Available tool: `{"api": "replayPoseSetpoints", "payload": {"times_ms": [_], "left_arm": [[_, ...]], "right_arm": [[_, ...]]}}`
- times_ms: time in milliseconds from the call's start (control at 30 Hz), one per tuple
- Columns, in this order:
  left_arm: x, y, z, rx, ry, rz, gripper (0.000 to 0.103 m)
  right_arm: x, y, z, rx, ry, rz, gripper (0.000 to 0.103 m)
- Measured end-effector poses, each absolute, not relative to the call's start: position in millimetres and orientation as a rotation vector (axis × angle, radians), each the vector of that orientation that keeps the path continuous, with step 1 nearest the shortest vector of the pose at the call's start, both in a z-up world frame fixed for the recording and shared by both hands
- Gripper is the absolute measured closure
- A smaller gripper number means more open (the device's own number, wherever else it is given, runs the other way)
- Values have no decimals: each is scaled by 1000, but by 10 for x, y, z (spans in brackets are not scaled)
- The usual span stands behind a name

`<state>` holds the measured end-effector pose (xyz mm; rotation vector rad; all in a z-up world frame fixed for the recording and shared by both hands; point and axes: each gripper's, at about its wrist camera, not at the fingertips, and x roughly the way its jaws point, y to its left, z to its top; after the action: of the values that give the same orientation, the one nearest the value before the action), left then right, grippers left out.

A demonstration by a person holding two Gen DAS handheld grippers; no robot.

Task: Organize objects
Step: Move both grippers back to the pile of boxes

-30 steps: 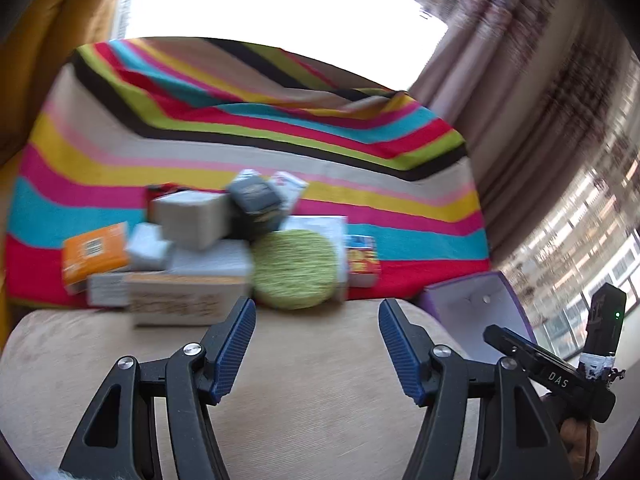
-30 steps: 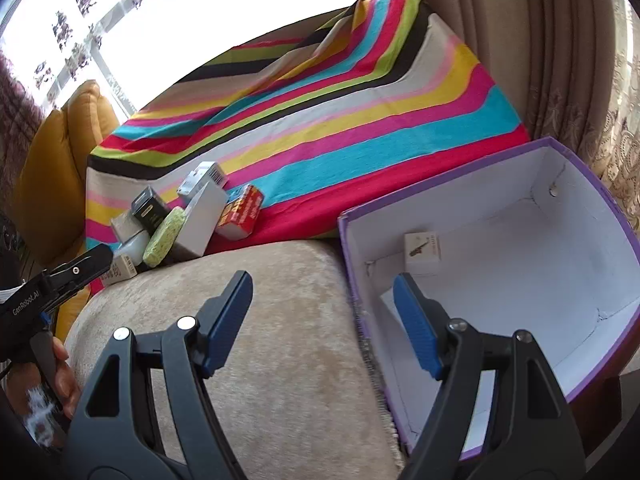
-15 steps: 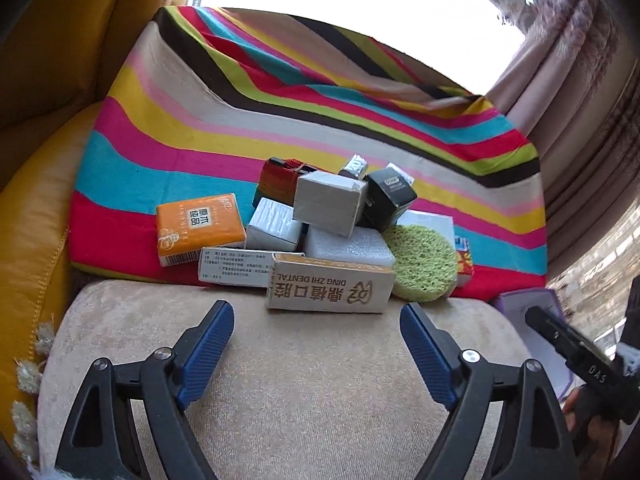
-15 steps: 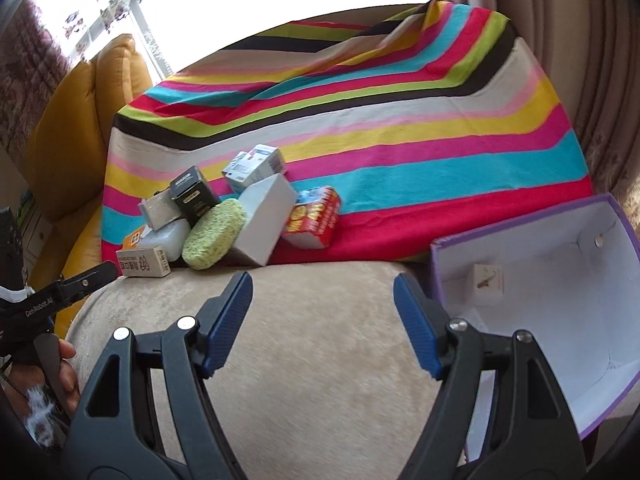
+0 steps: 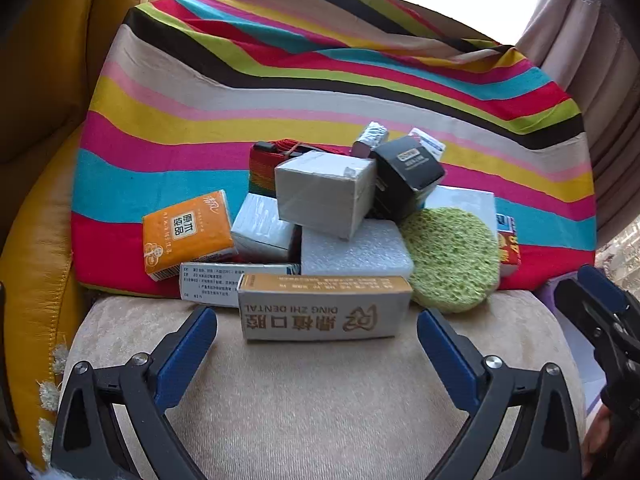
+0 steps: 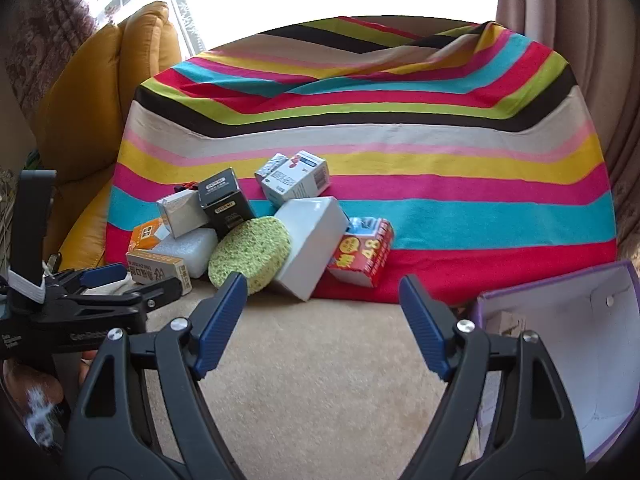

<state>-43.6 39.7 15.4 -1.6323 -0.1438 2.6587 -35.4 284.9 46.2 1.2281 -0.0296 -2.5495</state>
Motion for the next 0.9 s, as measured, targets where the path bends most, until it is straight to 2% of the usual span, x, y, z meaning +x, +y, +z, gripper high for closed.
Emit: {"api": "replayPoseSetpoints", "payload": {"times_ms": [67, 167, 500, 900], "left_arm": [[-440, 408, 151, -1631, -127, 2679, 4], [-400, 396, 138, -1639, -136, 2674, 20], [-166, 205, 275, -1502, -224, 2735, 20], [-194, -170, 283, -1397, -418, 2793, 20]], "right_arm": [[-405, 2783, 470, 1217, -6, -2534, 22], [-473, 2677, 489, 1193, 38, -2508, 21], [-717, 2184, 477, 1109, 206, -2390, 19], [-1024, 1804, 282, 1135, 391, -2286, 19]]}}
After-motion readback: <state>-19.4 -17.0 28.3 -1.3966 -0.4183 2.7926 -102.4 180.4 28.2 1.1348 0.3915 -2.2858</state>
